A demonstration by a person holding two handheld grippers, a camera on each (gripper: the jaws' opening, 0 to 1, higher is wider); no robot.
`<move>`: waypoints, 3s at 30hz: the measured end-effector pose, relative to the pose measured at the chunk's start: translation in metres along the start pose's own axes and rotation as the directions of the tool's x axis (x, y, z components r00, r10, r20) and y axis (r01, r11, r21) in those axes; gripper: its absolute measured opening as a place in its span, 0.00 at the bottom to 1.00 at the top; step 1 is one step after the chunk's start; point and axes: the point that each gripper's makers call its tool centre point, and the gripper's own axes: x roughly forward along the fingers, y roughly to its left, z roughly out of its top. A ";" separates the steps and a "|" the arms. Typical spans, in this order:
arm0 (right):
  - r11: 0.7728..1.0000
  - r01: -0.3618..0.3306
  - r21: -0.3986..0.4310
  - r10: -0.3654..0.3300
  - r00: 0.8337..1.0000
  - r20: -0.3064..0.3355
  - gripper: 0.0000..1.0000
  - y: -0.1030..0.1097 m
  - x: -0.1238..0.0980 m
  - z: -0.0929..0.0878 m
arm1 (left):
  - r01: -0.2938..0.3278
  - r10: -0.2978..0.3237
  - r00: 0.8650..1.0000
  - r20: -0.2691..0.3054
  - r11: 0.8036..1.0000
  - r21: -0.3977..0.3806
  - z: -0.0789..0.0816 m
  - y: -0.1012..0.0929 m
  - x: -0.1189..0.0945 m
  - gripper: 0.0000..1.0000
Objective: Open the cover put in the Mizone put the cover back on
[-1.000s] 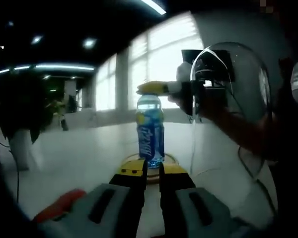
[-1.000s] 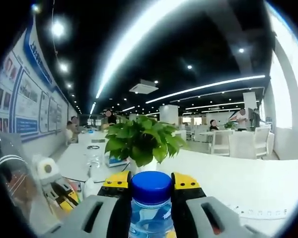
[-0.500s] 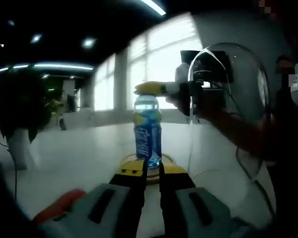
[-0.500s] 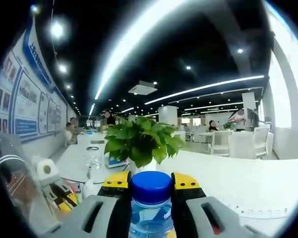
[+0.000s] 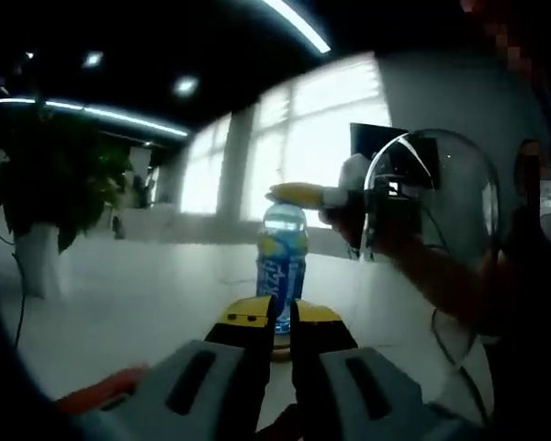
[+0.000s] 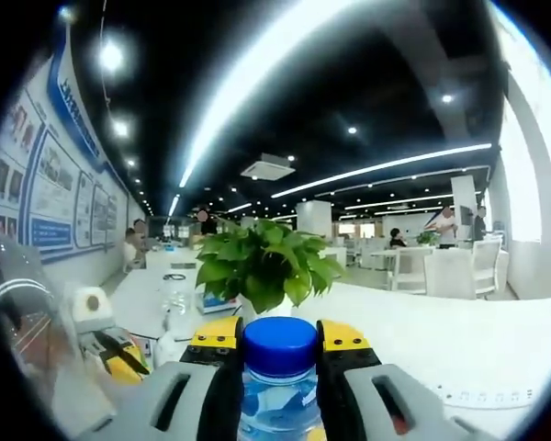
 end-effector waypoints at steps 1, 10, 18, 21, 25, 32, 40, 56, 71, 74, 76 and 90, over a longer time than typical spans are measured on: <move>1.000 -0.002 0.001 0.002 1.000 -0.001 0.23 0.000 0.000 0.000 | 0.001 -0.001 1.000 -0.009 1.000 0.009 -0.002 0.000 0.000 0.00; 0.999 -0.005 -0.046 0.003 0.999 -0.036 0.22 0.001 -0.006 -0.004 | -0.009 0.008 0.999 0.042 1.000 0.017 0.006 0.004 0.001 0.00; 0.999 -0.014 -0.034 0.013 0.999 -0.044 0.21 0.002 -0.013 -0.004 | -0.036 0.040 0.996 0.078 0.998 -0.045 0.013 0.015 -0.001 0.00; 0.999 -0.011 -0.045 0.009 0.999 -0.049 0.20 0.004 -0.016 -0.004 | -0.043 0.043 0.998 0.047 0.999 -0.001 0.007 0.015 0.001 0.00; 0.999 -0.009 -0.045 0.006 0.998 -0.062 0.20 0.003 -0.021 -0.006 | -0.035 0.035 0.999 0.037 0.999 -0.006 0.005 0.011 0.001 0.00; 1.000 -0.003 -0.019 0.002 0.998 -0.070 0.20 0.000 -0.028 -0.007 | -0.045 0.045 0.998 0.042 0.999 -0.012 0.007 0.013 -0.001 0.00; 1.000 0.024 -0.021 -0.025 0.998 -0.065 0.20 -0.001 -0.039 -0.009 | -0.060 0.060 0.998 0.012 0.998 -0.013 0.001 0.015 0.002 0.00; 0.997 0.062 -0.051 -0.064 0.997 -0.037 0.17 -0.019 -0.064 0.009 | -0.064 0.063 0.997 0.047 0.998 0.019 0.011 0.017 -0.002 0.01; 0.997 0.046 -0.059 -0.047 0.999 -0.019 0.17 -0.011 -0.067 0.015 | -0.066 0.065 0.997 0.041 0.997 0.028 0.009 0.018 -0.002 0.01; 0.997 0.049 -0.056 -0.050 0.998 -0.023 0.17 -0.013 -0.069 0.011 | -0.069 0.068 0.997 0.044 0.997 0.021 0.009 0.019 -0.003 0.01; 0.997 0.057 -0.051 -0.058 0.998 -0.027 0.17 -0.015 -0.070 0.008 | -0.069 0.068 0.997 0.047 0.998 0.015 0.010 0.020 -0.003 0.01; 0.997 0.071 0.003 -0.071 0.997 -0.015 0.17 -0.009 -0.092 -0.005 | -0.065 0.064 0.998 0.028 0.998 0.024 0.005 0.020 -0.001 0.01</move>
